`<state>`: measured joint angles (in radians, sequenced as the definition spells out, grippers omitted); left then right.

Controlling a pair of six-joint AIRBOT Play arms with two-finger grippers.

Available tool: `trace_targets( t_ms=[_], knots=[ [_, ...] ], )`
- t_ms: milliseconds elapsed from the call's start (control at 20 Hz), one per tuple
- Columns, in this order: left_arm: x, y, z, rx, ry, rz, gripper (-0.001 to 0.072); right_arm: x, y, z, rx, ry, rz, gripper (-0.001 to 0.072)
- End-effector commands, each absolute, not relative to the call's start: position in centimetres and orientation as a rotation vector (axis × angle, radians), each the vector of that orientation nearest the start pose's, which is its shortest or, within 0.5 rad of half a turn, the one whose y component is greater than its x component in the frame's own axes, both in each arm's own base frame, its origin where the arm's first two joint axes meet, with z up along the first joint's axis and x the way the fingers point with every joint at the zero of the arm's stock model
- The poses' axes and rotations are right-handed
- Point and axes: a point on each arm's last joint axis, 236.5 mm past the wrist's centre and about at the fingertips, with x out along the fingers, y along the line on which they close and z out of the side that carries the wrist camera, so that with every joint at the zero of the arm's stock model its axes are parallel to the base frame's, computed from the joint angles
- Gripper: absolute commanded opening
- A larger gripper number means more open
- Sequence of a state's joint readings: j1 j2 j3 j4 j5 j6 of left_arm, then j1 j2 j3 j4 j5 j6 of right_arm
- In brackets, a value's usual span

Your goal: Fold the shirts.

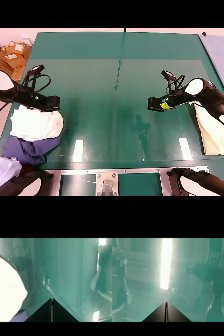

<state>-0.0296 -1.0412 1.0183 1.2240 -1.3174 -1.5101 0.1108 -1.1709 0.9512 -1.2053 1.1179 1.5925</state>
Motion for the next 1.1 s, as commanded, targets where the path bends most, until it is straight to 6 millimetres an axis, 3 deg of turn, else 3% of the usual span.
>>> trace_targets(
  t_ms=[0, 150, 250, 300, 350, 400, 500, 550, 750, 900, 950, 1000, 1050],
  knots=[
    [30.3, -8.6, 4.4, -0.223, 1.323, -0.289, 0.0026, 32.7, 11.3, -0.9, 0.300, 1.345, 0.250, 0.0018],
    [30.3, -8.2, 4.3, -0.208, 1.325, -0.278, 0.0026, 32.7, 11.3, -0.9, 0.300, 1.346, 0.250, 0.0018],
    [30.3, -6.7, 3.8, -0.149, 1.331, -0.233, 0.0031, 32.7, 11.3, -0.9, 0.300, 1.345, 0.250, 0.0018],
    [30.3, -5.5, 3.5, -0.101, 1.336, -0.196, 0.0276, 32.7, 11.3, -0.9, 0.300, 1.346, 0.250, 0.0018],
    [30.2, -3.7, 3.1, -0.043, 1.347, -0.139, 0.0677, 32.7, 11.3, -0.9, 0.300, 1.345, 0.250, 0.0017],
    [30.1, -1.7, 2.8, 0.014, 1.356, -0.071, 0.0716, 32.7, 11.3, -0.9, 0.300, 1.345, 0.250, 0.0018],
    [29.6, 2.2, 2.0, 0.152, 1.382, 0.045, 0.0715, 32.7, 11.3, -0.9, 0.300, 1.345, 0.250, 0.0018],
    [29.1, 3.3, 1.1, 0.178, 1.400, 0.072, 0.0714, 32.7, 11.3, -0.9, 0.300, 1.345, 0.250, 0.0018],
    [26.4, 5.5, -4.1, 0.131, 1.469, 0.123, 0.0714, 32.7, 11.3, -0.9, 0.300, 1.345, 0.250, 0.0017],
    [25.9, 5.4, -7.6, 0.088, 1.448, 0.112, 0.0713, 32.7, 11.3, -0.9, 0.300, 1.345, 0.250, 0.0018],
    [25.7, 5.0, -8.6, 0.070, 1.453, 0.101, 0.0654, 32.7, 11.3, -0.9, 0.300, 1.345, 0.250, 0.0017],
    [25.6, 4.5, -9.1, 0.048, 1.461, 0.092, 0.0320, 32.7, 11.3, -0.9, 0.300, 1.345, 0.250, 0.0017],
    [25.7, 4.3, -9.0, 0.039, 1.462, 0.086, 0.0033, 32.7, 11.3, -0.9, 0.300, 1.345, 0.250, 0.0018]
  ],
)
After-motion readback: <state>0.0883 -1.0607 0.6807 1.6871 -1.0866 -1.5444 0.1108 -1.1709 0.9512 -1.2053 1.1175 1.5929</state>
